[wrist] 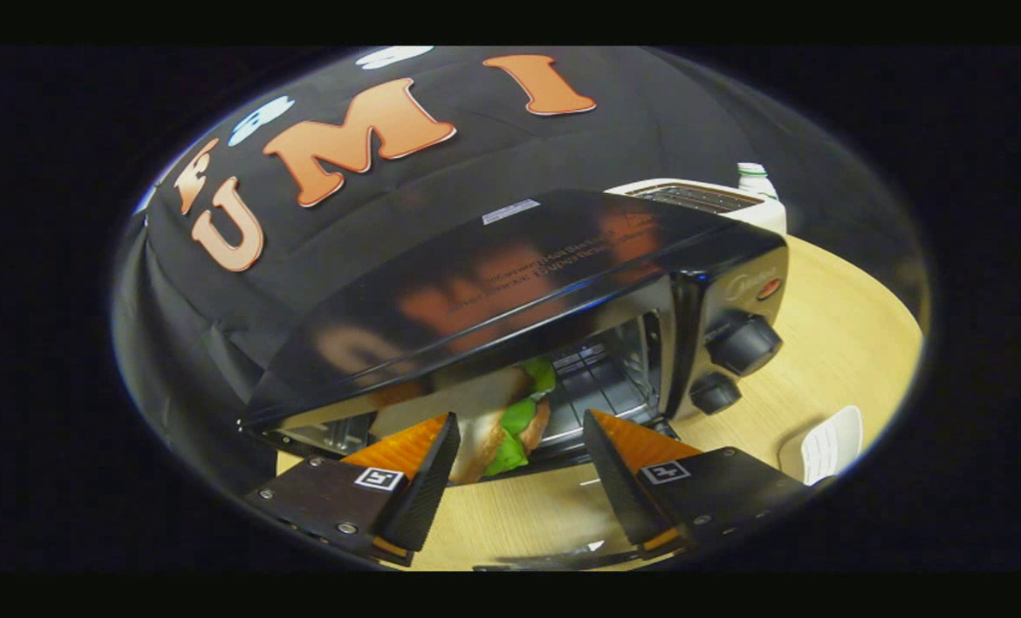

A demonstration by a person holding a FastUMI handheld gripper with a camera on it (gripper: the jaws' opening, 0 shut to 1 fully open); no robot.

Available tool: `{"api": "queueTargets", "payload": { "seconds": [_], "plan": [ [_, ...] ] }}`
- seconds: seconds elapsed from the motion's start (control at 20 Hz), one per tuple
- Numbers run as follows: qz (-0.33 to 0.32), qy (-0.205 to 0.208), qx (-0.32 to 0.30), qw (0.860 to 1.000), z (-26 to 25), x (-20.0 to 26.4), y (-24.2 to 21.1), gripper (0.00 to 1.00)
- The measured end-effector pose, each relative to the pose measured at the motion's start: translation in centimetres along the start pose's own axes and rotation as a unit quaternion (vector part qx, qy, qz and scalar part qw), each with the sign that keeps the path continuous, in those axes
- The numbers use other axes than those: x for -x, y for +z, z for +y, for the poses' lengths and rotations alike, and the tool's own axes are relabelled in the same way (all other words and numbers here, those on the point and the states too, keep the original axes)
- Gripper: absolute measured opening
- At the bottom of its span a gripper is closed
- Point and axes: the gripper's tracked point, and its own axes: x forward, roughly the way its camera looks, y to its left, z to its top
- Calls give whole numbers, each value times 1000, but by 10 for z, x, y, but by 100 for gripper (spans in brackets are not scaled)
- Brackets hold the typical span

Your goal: Open the toaster oven, put the food inside, and close the toaster oven door.

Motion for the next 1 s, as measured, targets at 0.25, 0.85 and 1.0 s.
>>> {"api": "queueTargets", "payload": {
  "seconds": [0.25,0.85,1.0],
  "plan": [
    [54,28,89,994,-2,48,-35,85],
    [169,48,211,962,-27,113,-138,85],
    [193,49,221,955,-32,113,-165,85]
  ]
}}
